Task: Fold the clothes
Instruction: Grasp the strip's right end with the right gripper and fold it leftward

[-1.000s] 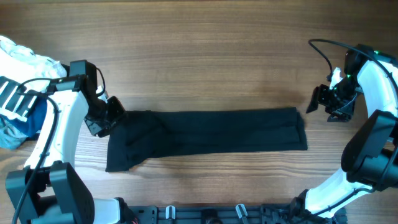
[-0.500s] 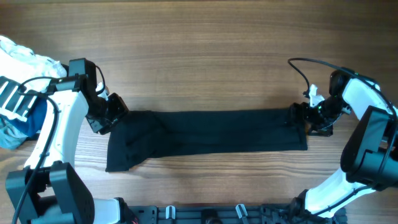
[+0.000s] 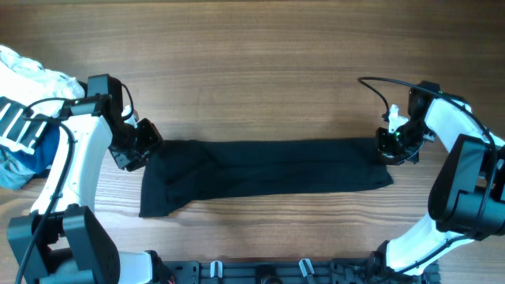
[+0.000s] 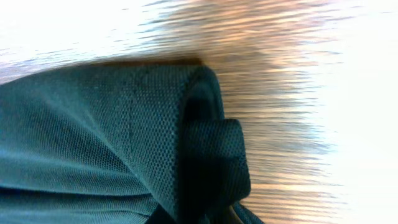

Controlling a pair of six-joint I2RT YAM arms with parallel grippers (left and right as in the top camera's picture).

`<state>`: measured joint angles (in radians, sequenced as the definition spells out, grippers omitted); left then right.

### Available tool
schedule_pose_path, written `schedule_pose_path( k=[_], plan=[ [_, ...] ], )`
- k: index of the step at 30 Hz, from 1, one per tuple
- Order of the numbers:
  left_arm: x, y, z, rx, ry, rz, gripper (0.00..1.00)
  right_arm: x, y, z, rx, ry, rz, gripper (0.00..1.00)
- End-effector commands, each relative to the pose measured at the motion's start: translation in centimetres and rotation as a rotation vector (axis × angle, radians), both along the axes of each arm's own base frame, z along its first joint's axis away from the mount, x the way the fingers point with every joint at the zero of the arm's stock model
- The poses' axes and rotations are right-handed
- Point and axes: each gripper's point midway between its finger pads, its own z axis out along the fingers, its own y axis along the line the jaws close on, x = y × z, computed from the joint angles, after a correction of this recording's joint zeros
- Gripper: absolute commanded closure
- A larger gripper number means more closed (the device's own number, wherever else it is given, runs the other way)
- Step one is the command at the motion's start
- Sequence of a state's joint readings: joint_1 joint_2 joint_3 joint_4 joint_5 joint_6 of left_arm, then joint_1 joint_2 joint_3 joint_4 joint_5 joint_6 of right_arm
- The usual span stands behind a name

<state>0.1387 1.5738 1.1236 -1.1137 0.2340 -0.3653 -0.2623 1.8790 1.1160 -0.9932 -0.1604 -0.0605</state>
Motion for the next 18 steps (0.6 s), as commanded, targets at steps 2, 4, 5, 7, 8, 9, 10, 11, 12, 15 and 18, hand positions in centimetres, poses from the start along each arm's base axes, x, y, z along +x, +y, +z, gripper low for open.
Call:
schedule_pose_path(
  k=[2, 4, 5, 7, 8, 9, 10, 11, 12, 15, 18],
  plan=[
    [0.4, -0.1, 0.8, -0.008, -0.029, 0.007, 0.44, 2.7, -5.4, 3.0, -0.23, -0.038, -0.126, 0.96],
    [0.4, -0.1, 0.8, -0.008, -0.029, 0.007, 0.45, 3.8, -5.9, 4.7, -0.228, -0.062, -0.137, 0.96],
    [0.4, -0.1, 0.8, -0.008, -0.029, 0.007, 0.44, 4.1, -5.8, 5.6, -0.221, -0.069, -0.137, 0.96],
    [0.4, -0.1, 0.8, -0.008, -0.029, 0.007, 0.44, 4.5, -4.5, 7.0, -0.179, -0.072, -0.118, 0.96],
    [0.4, -0.1, 0.8, -0.008, -0.029, 0.006, 0.44, 4.3, -3.7, 7.4, -0.163, -0.06, -0.103, 0.96],
    [0.4, -0.1, 0.8, -0.008, -0.029, 0.006, 0.44, 4.1, -2.5, 7.6, -0.137, -0.052, -0.084, 0.96],
    [0.4, -0.1, 0.8, -0.008, -0.029, 0.007, 0.44, 4.0, -1.1, 7.8, -0.103, -0.043, -0.064, 0.96],
    [0.4, -0.1, 0.8, -0.008, -0.029, 0.007, 0.44, 3.9, 0.3, 7.9, -0.073, -0.035, -0.049, 0.96],
    [0.4, -0.1, 0.8, -0.008, -0.029, 0.006, 0.44, 4.0, 1.8, 7.9, -0.053, -0.028, -0.051, 0.96],
    [0.4, -0.1, 0.8, -0.009, -0.026, 0.006, 0.44, 4.5, 6.5, 8.0, -0.03, -0.035, -0.008, 0.96],
    [0.4, -0.1, 0.8, -0.009, -0.026, 0.006, 0.44, 4.9, 10.8, 7.9, -0.029, -0.065, 0.065, 0.96]
  ],
)
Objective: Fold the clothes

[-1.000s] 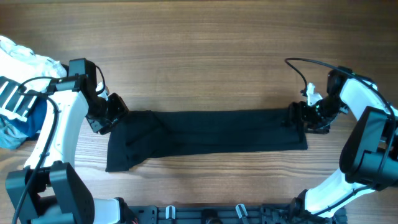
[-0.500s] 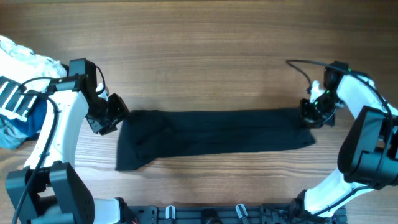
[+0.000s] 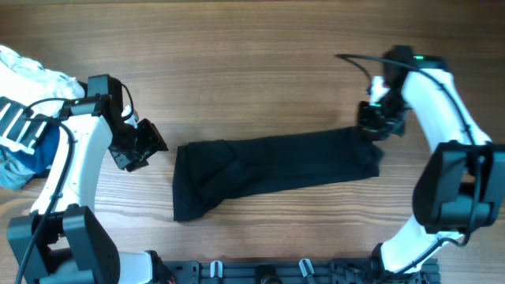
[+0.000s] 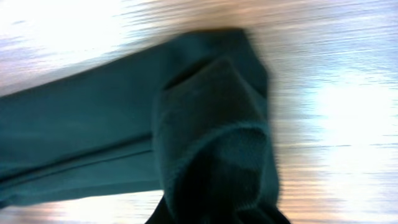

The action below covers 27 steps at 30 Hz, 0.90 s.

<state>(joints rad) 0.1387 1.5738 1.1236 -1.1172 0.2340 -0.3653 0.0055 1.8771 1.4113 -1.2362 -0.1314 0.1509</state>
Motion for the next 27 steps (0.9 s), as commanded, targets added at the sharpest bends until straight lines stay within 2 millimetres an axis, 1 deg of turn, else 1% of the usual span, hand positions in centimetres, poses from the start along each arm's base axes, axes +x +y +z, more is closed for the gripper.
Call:
schedule_pose_path(
  k=[1, 2, 4, 7, 8, 12, 18, 20, 21, 22, 23, 25, 27],
  plan=[
    [0.4, -0.1, 0.8, -0.008, -0.029, 0.006, 0.44, 0.7, 5.0, 1.2, 0.037, -0.055, 0.013, 0.96],
    [0.4, -0.1, 0.8, -0.008, -0.029, 0.006, 0.44, 0.8, 6.4, 1.0, 0.037, -0.066, 0.026, 0.96],
    [0.4, -0.1, 0.8, -0.008, -0.032, -0.006, 0.44, 0.7, 8.4, 0.5, 0.042, -0.082, 0.077, 0.96],
    [0.3, -0.1, 0.8, -0.007, -0.031, -0.02, 0.44, 0.3, 10.5, -0.1, 0.045, -0.09, 0.098, 0.96],
    [0.3, -0.1, 0.8, -0.008, -0.028, -0.02, 0.44, 0.2, 10.9, -0.1, 0.046, -0.093, 0.11, 0.96],
    [0.2, -0.1, 0.8, -0.008, -0.026, -0.02, 0.44, -0.8, 11.8, 0.0, 0.051, -0.066, 0.136, 0.96],
    [0.2, -0.1, 0.8, -0.008, -0.024, -0.02, 0.44, -2.6, 12.1, 0.1, 0.036, -0.006, 0.171, 0.95],
    [0.2, -0.1, 0.8, -0.008, -0.024, -0.02, 0.44, -3.0, 12.3, 0.1, 0.036, 0.005, 0.18, 0.93],
    [0.2, -0.1, 0.8, -0.008, -0.024, -0.019, 0.44, -3.2, 12.5, 0.1, 0.041, 0.009, 0.183, 0.86],
    [0.2, -0.1, 0.8, -0.008, -0.024, -0.02, 0.44, -3.6, 12.9, 0.2, 0.057, 0.021, 0.19, 0.64],
    [0.2, -0.1, 0.8, -0.008, -0.024, -0.019, 0.44, -3.7, 13.1, 0.2, 0.067, 0.027, 0.195, 0.55],
    [0.1, -0.2, 0.8, -0.008, -0.023, -0.019, 0.44, -4.0, 13.5, 0.4, 0.101, 0.028, 0.249, 0.54],
    [0.1, -0.2, 0.8, -0.008, -0.02, -0.02, 0.44, -3.9, 13.2, 0.3, 0.091, 0.02, 0.297, 0.55]
  ],
)
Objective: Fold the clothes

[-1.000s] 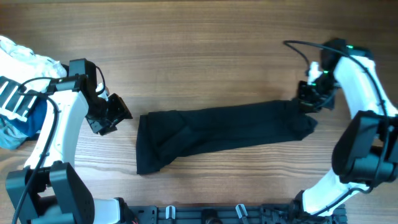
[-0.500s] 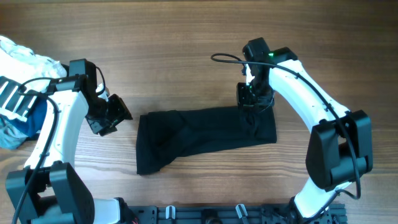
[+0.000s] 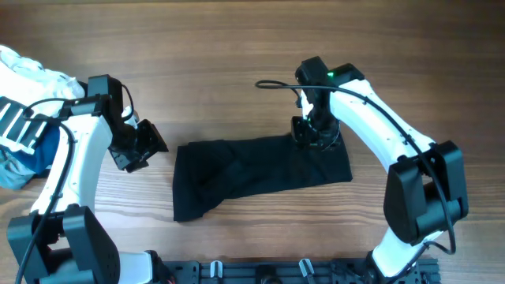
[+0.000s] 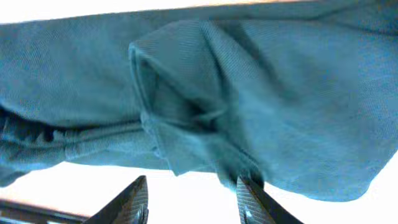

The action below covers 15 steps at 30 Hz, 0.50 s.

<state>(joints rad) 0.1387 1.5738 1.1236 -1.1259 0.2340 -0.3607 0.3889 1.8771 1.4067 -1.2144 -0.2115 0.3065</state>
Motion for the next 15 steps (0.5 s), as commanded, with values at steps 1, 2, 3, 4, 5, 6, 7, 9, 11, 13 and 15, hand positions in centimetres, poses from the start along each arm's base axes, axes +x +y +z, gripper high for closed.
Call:
schedule_pose_path(
  k=[1, 2, 3, 4, 5, 6, 7, 9, 11, 13, 15],
  plan=[
    [0.3, -0.1, 0.8, -0.008, -0.027, -0.015, 0.44, -0.3, -0.8, 0.1, -0.024, -0.013, 0.068, 0.55],
    [0.2, -0.1, 0.8, -0.008, -0.024, -0.015, 0.44, 0.0, -2.3, -0.1, -0.105, -0.027, 0.045, 0.55],
    [0.1, -0.2, 0.8, -0.009, -0.02, -0.015, 0.44, 0.4, -4.2, -0.1, -0.22, -0.048, -0.033, 0.55],
    [0.0, -0.2, 0.8, -0.009, -0.016, -0.015, 0.44, 0.7, -5.2, -0.1, -0.275, -0.065, -0.084, 0.57],
    [-0.1, -0.2, 0.8, -0.01, -0.013, -0.015, 0.44, 0.9, -5.1, -0.1, -0.269, -0.07, -0.085, 0.59],
    [-0.2, -0.2, 0.8, -0.011, -0.007, -0.015, 0.44, 0.9, -4.5, -0.2, -0.233, -0.067, -0.066, 0.62],
    [-0.3, -0.2, 0.8, -0.011, -0.005, -0.015, 0.44, 0.8, -4.0, -0.2, -0.216, -0.064, -0.058, 0.64],
    [-0.3, -0.2, 0.8, -0.011, -0.005, -0.014, 0.44, 1.0, -3.1, -0.6, -0.198, -0.082, -0.057, 0.68],
    [-0.3, -0.2, 0.8, -0.011, -0.005, -0.015, 0.43, 1.1, -1.4, -1.5, -0.131, -0.099, -0.043, 0.68],
    [-0.4, -0.2, 0.8, -0.012, 0.0, -0.014, 0.36, 0.4, 0.6, -2.8, -0.07, -0.101, -0.023, 0.69],
    [-0.6, -0.3, 0.8, -0.014, 0.009, -0.014, 0.35, -0.1, 1.3, -3.8, -0.065, -0.106, -0.028, 0.68]
  ],
)
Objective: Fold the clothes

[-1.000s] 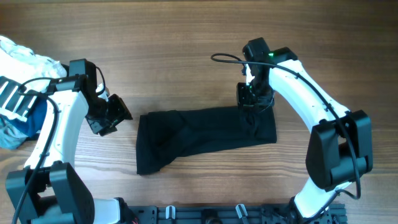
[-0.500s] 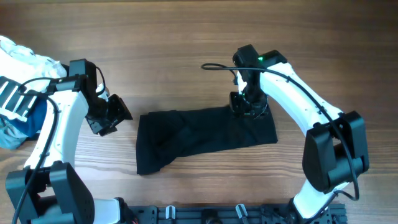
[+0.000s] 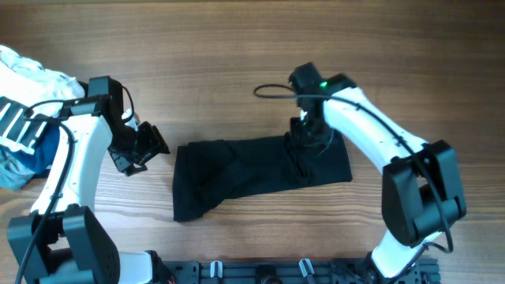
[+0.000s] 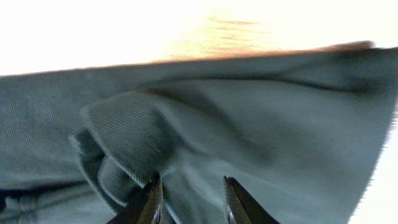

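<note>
A black garment (image 3: 237, 177) lies on the wooden table (image 3: 237, 63), its right end doubled over toward the middle, so it is a short, wide band. My right gripper (image 3: 302, 154) hangs over that doubled part. In the right wrist view the right gripper (image 4: 189, 180) is open, its fingertips apart just above bunched folds of the cloth (image 4: 261, 112), holding nothing. My left gripper (image 3: 150, 146) is open beside the garment's left end, a short gap away from it.
A heap of white and blue clothes (image 3: 24, 87) sits at the table's left edge, under the left arm. A black rail with clips (image 3: 260, 272) runs along the front edge. The right arm's cable (image 3: 272, 85) loops above the garment.
My right gripper has shifted slightly over the doubled-over end and stays open. The garment's outline and the left arm are unchanged.
First the garment lay stretched long between both grippers, each shut on an end. Then the left gripper had let go and the right had pulled its end up and rightward. Later that end lay folded over the middle with the right gripper open, as now.
</note>
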Controlling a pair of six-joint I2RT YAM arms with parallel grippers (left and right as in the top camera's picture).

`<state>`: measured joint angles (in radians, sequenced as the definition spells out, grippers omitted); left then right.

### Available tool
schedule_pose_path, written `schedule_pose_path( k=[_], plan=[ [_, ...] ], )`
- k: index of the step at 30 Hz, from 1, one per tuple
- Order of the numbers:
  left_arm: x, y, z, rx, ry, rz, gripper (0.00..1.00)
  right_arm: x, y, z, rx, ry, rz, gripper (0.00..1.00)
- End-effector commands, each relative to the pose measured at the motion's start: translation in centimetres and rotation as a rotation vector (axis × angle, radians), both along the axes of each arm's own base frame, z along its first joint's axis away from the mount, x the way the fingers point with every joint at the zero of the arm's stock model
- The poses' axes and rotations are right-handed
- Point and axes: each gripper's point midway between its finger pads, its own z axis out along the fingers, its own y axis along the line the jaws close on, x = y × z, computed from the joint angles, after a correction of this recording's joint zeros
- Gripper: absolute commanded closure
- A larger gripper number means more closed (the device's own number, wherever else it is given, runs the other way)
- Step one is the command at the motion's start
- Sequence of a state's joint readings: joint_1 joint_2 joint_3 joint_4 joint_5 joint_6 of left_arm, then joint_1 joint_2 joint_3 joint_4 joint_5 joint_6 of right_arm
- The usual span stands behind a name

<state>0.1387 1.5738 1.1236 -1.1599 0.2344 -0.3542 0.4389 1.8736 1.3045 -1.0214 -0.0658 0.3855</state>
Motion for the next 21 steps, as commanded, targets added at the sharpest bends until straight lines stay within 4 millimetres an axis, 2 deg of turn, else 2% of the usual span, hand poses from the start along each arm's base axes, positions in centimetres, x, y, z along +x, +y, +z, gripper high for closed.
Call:
schedule_pose_path(
  k=[1, 3, 6, 8, 11, 13, 14, 17, 21],
  plan=[
    [0.0, -0.2, 0.8, -0.01, -0.015, -0.008, 0.34, -2.1, 2.4, -1.5, 0.067, 0.026, 0.005, 0.68],
    [-0.2, -0.2, 0.8, -0.013, -0.008, -0.009, 0.36, -2.5, 5.2, -1.8, 0.178, 0.015, 0.087, 0.64],
    [-0.1, -1.4, 1.1, -0.084, -0.031, -0.062, 0.35, -2.3, 6.1, -1.6, 0.2, -0.003, 0.113, 0.67],
    [-0.4, -2.0, 1.1, -0.119, -0.028, -0.086, 0.33, -1.9, 5.4, -0.4, 0.171, -0.008, 0.101, 0.67],
    [-1.5, -2.4, 0.2, -0.128, 0.0, -0.114, 0.27, -0.5, 3.3, 3.4, 0.098, -0.086, 0.064, 0.59],
    [-2.2, -3.3, -0.6, -0.159, 0.007, -0.151, 0.26, 0.3, 2.3, 6.2, 0.095, -0.153, 0.046, 0.48],
    [-2.7, -4.0, -1.7, -0.172, 0.014, -0.168, 0.24, 0.5, 1.9, 7.8, 0.115, -0.194, 0.035, 0.36],
    [-3.3, -4.8, -3.5, -0.17, 0.01, -0.195, 0.2, 0.4, 1.7, 9.0, 0.128, -0.225, 0.029, 0.35],
    [-3.9, -6.2, -5.6, -0.164, -0.004, -0.229, 0.17, -0.1, 1.5, 9.0, 0.121, -0.207, 0.025, 0.35]
  ],
)
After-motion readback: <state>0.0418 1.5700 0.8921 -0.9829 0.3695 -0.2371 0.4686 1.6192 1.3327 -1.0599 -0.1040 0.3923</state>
